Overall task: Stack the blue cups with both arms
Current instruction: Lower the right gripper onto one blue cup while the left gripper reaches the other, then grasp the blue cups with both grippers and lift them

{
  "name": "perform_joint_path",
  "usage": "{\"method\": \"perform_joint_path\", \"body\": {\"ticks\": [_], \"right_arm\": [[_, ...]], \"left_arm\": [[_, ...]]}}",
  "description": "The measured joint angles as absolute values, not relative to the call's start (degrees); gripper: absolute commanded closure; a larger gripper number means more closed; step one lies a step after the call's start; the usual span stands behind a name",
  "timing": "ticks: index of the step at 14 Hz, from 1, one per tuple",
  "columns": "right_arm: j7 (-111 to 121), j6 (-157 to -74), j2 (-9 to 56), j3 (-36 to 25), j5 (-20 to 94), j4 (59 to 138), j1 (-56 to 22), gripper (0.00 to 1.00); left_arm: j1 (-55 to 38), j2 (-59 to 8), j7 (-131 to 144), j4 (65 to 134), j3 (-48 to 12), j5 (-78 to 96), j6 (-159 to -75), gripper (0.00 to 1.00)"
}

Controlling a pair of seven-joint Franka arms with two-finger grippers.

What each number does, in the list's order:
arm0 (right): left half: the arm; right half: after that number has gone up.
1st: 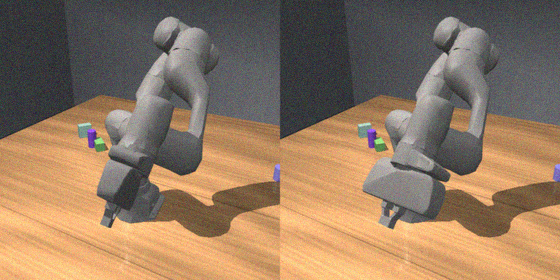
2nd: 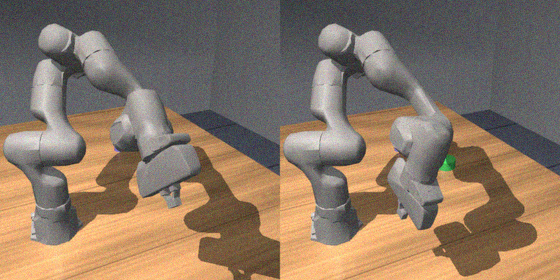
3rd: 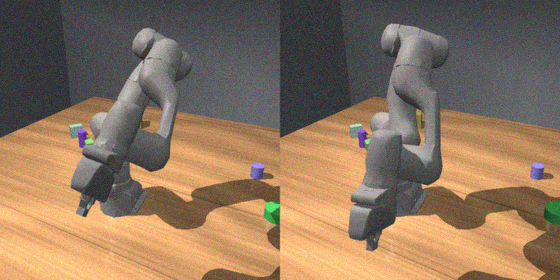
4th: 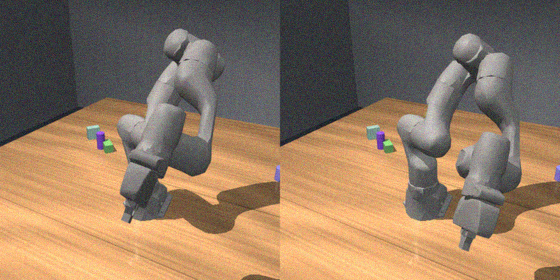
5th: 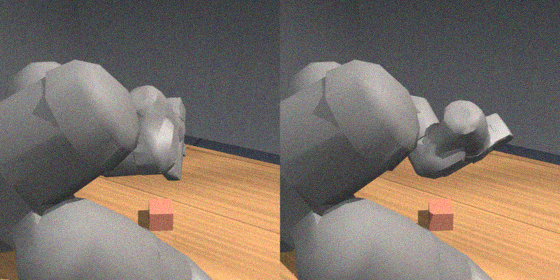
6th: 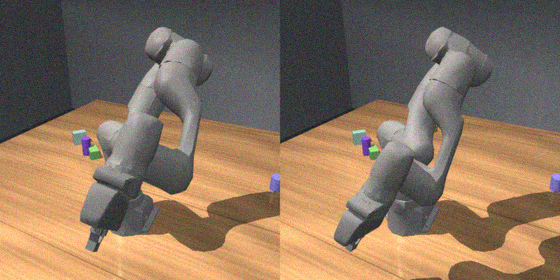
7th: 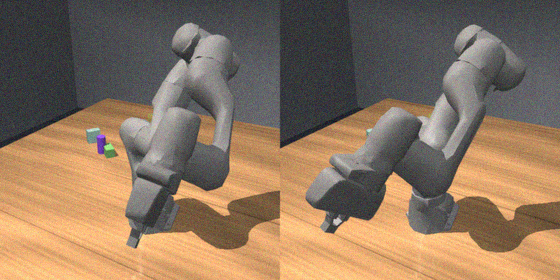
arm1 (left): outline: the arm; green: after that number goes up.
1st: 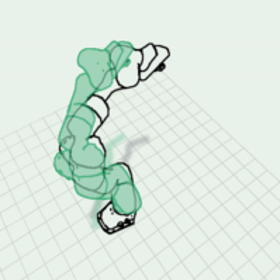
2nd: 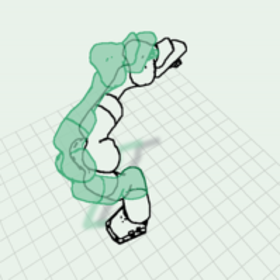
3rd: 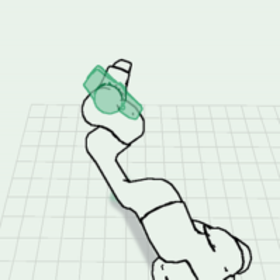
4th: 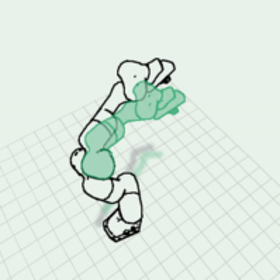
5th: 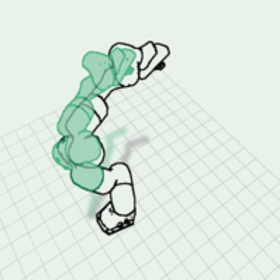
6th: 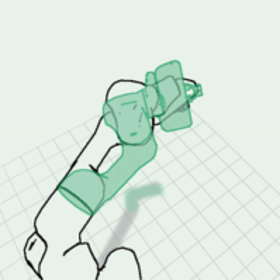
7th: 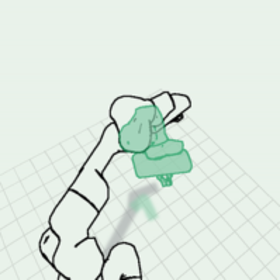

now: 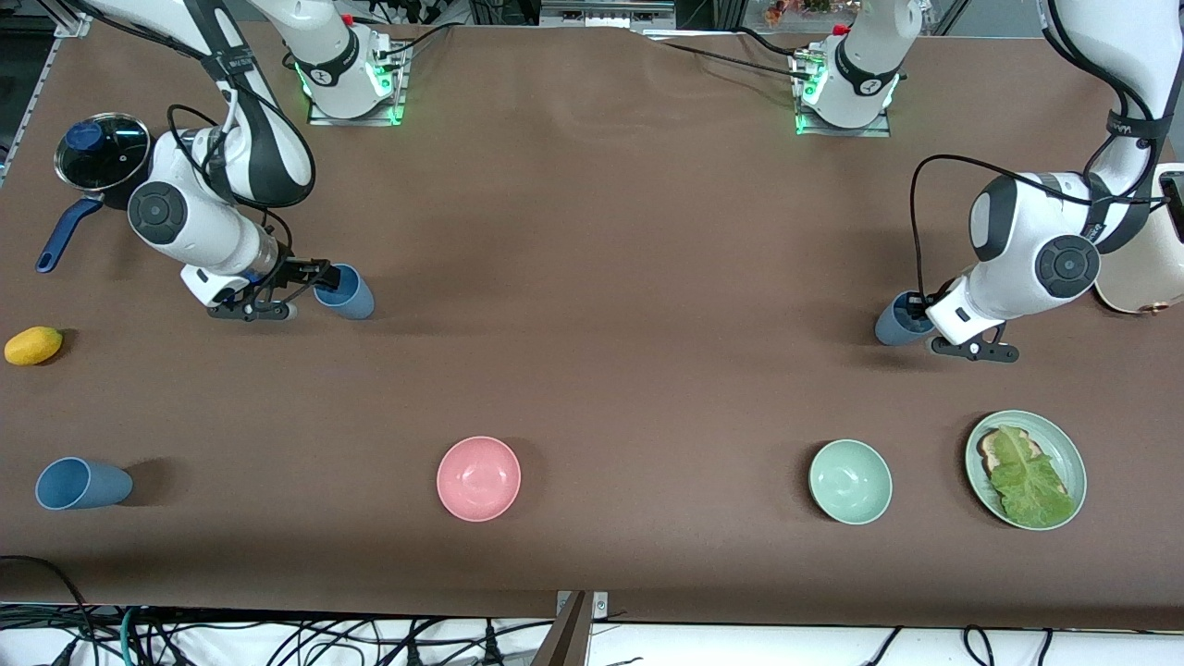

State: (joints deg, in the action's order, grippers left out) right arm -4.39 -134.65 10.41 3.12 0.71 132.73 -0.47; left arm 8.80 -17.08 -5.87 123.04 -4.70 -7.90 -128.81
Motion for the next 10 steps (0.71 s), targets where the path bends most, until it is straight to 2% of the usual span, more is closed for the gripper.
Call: {"method": "perform_joint_path", "body": {"ticks": [1,3,5,8,10], "right_arm": [[-4.4,-134.68,10.47,3.12,0.71,132.72,-0.47,1.0],[-4.4,-134.79,10.52,3.14,0.71,132.61,-0.47,1.0],[-4.43,-134.8,10.55,3.2,0.71,132.53,-0.51,1.0],[-4.44,-134.69,10.42,3.43,0.85,131.65,-0.95,1.0],[-4.46,-134.72,10.67,3.48,0.77,130.71,-1.18,1.0]], "left_arm": [[8.8,-17.08,-5.91,122.89,-4.7,-7.9,-128.81,1.0],[8.79,-17.04,-5.95,122.17,-4.84,-7.91,-128.4,1.0],[8.71,-16.94,-5.92,118.99,-5.69,-7.85,-124.21,1.0],[8.41,-16.61,-2.75,111.11,-11.01,-4.17,-115.2,1.0],[7.45,-16.49,3.44,108.22,-15.34,0.02,-113.12,1.0]]}}
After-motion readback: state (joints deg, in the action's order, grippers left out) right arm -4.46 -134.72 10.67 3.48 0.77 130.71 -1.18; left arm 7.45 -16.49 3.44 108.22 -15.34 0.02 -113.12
